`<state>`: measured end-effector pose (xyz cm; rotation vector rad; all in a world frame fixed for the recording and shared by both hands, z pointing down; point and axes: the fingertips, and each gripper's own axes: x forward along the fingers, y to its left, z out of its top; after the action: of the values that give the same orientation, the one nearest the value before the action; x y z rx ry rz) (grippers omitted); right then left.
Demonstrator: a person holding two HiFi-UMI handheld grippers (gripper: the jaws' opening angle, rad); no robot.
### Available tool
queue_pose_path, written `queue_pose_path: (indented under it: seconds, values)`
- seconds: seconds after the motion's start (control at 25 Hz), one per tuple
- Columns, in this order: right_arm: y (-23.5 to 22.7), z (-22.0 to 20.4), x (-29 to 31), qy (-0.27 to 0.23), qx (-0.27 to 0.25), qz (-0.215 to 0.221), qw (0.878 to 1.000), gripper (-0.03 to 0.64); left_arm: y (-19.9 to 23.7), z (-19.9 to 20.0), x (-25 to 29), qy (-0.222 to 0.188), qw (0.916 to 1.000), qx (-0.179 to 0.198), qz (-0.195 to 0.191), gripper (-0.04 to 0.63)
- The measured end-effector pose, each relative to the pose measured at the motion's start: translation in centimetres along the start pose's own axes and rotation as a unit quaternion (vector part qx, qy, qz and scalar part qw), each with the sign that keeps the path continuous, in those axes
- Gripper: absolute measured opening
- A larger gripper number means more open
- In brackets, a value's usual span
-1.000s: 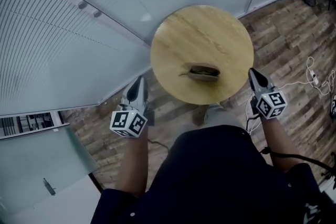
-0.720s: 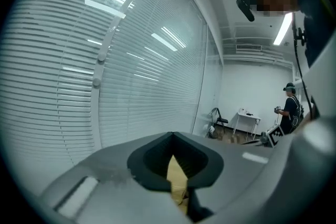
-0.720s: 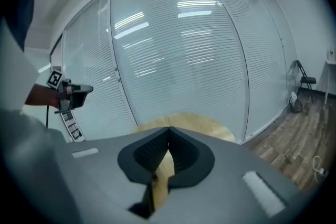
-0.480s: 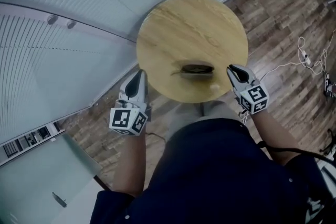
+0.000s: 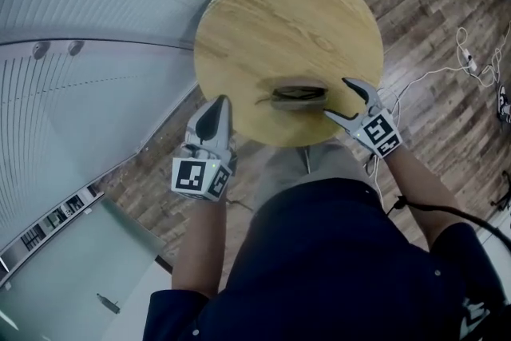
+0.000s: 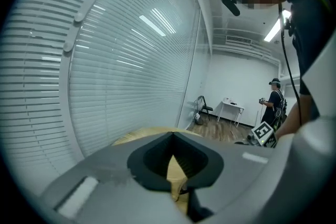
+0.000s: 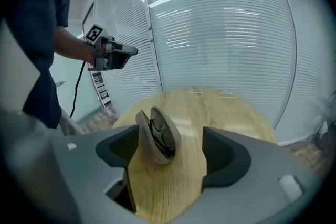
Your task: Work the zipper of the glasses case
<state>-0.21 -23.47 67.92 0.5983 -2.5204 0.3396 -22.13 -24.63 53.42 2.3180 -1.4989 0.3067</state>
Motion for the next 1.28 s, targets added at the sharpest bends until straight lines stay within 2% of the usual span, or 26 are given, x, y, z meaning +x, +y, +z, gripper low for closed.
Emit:
queue_pose_path:
  seconds: [0.2,0.56,0.72,0.88,1.28]
  values:
    - [1.0,-0.7,1.9,0.018,-0.045,0.031,0.998,0.433,0.4,-0.7,1.5,0.008,1.0,-0.001,0.002,0.002]
    - [1.0,-3.2,5.0,0.046,-0.117,0.07,0.99,0.448,0.2,-2.6,2.0,0.033,0.9994,-0.001,-0.003,0.002]
    - [0.6,-4.5,6.2,0.056,-0.148,0.103,0.982,0.451,1.7,-3.1,2.6,0.043,0.9989,0.003,0.016,0.002]
    - [0.8,-4.7,7.1,0.059,-0.151,0.121,0.979,0.451,3.0,-3.1,2.0,0.042,0.9983,-0.011,0.039,0.002]
    - [2.0,-4.5,9.4,0.066,-0.163,0.165,0.971,0.449,4.3,-2.5,0.3,0.032,0.9973,-0.006,0.066,0.002]
